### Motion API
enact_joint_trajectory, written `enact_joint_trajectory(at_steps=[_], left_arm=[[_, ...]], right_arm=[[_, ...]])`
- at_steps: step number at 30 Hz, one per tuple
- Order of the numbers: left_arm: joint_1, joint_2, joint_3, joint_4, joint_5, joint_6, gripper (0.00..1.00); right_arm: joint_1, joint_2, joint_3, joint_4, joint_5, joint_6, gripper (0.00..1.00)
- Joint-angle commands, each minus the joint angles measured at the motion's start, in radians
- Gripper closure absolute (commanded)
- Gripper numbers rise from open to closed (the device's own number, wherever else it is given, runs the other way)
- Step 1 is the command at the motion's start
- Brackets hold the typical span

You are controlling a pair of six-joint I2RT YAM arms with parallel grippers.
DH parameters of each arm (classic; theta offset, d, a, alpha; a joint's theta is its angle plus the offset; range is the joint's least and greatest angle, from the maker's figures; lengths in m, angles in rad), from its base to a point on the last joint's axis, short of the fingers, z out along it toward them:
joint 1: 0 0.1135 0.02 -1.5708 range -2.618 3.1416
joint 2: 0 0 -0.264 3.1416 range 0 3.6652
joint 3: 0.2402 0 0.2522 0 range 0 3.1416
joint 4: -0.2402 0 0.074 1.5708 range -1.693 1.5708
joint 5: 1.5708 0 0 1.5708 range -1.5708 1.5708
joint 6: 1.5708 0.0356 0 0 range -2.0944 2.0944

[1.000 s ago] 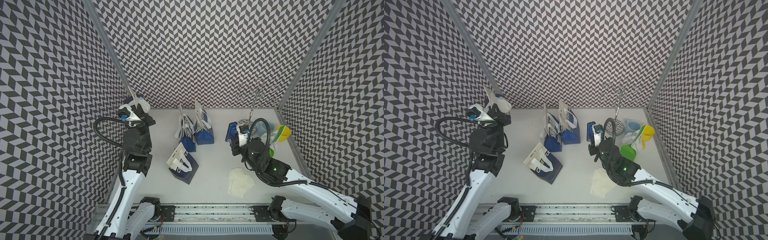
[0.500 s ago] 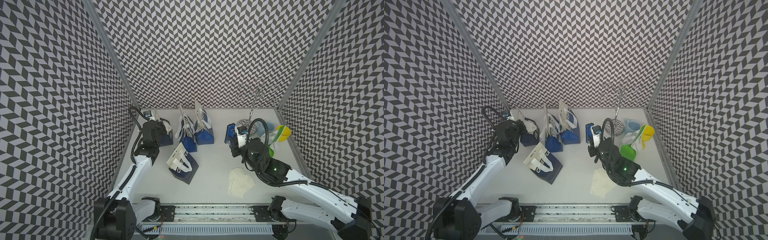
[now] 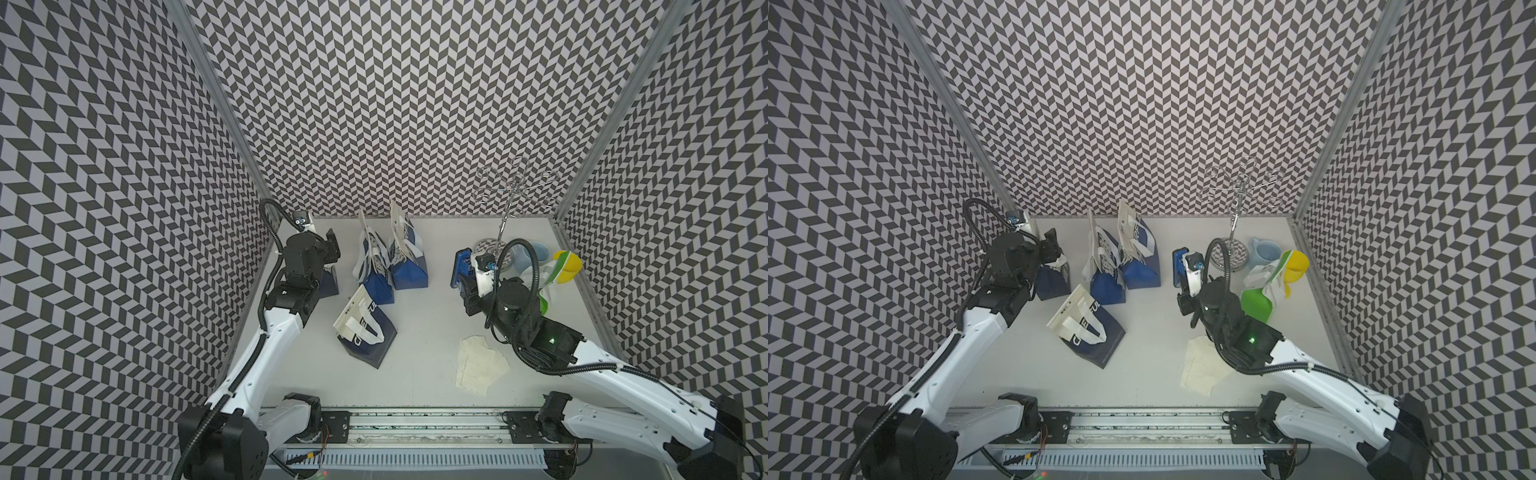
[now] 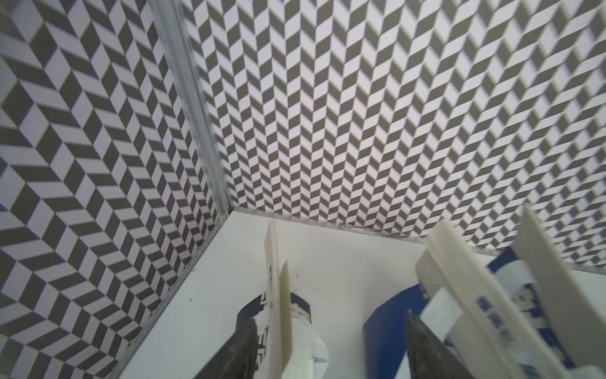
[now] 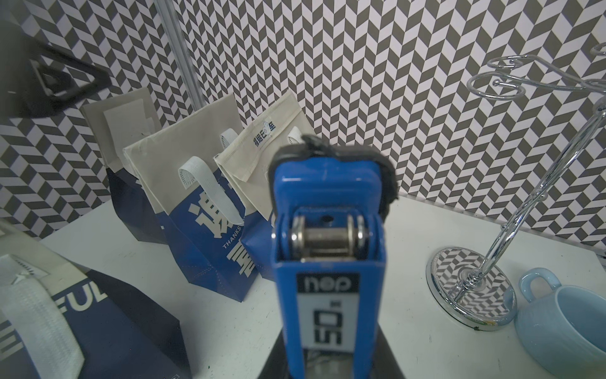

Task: Staple the receipts to the bags
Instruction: Move the takeout bag to the center of the board.

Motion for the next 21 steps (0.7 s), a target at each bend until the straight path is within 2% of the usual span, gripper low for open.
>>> enact_joint_trajectory(at_steps=[1, 6, 10, 12, 17, 21], left_arm=[[-0.139, -0.083, 0.054, -0.103, -0.109, 0.080, 0.28], [-0.265, -0.137, 0.108, -0.379, 0.080, 0.055, 0.27], [-0.332, -0.158, 0.127, -0.545, 0.021, -0.004, 0.27], [-0.358, -0.154, 0.136, -0.627, 0.029, -0.014, 0.27], [-0.407, -0.114, 0.175, -0.826, 0.142, -0.033, 0.27], [-0.410, -0.104, 0.181, -0.844, 0.114, -0.061, 0.33]], right_arm=[[0.000, -0.017, -0.004, 0.128, 0.013, 0.000, 0.98], [0.000, 0.011, -0.004, 0.140, 0.004, -0.003, 0.98], [-0.001, 0.027, -0.005, 0.152, -0.001, -0.008, 0.99], [-0.001, 0.031, -0.001, 0.151, -0.006, -0.008, 0.99], [0.000, 0.025, -0.007, 0.150, 0.007, -0.008, 0.99], [0.000, 0.027, -0.021, 0.148, 0.010, -0.006, 0.99]])
